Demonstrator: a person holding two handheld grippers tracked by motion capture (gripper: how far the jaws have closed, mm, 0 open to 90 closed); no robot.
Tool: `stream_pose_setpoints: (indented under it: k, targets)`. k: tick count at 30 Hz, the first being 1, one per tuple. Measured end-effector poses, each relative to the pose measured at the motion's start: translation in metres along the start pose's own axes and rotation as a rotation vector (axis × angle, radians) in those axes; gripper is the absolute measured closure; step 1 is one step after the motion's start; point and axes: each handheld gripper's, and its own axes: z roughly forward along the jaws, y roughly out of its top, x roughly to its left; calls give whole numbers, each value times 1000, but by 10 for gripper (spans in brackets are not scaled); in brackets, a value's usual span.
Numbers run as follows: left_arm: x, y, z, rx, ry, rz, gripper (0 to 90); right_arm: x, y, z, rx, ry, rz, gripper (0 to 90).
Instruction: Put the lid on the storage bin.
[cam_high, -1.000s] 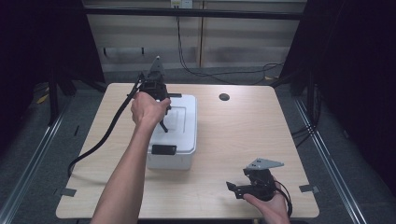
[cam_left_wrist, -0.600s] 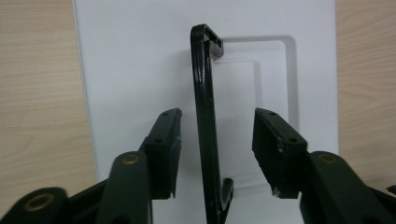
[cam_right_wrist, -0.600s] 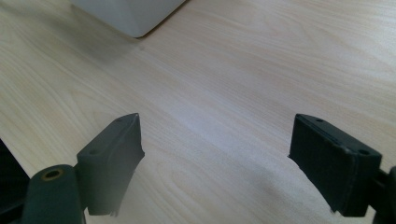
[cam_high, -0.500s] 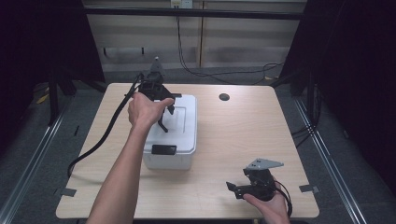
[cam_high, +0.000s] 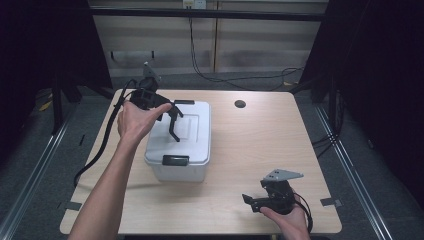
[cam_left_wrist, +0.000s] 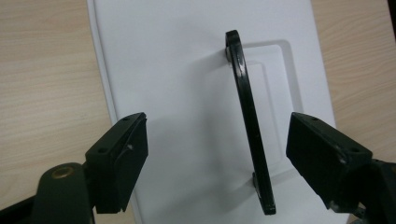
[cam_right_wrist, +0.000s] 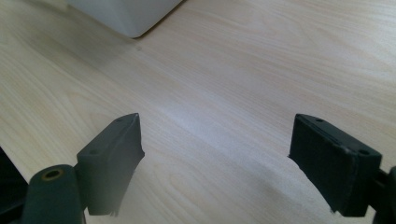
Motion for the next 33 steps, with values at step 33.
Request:
stream_pose_setpoints:
  k: [33]
  targets:
    - [63,-78,-31,-263,-34,253,177,-1,0,-1,-2,-8,7,164]
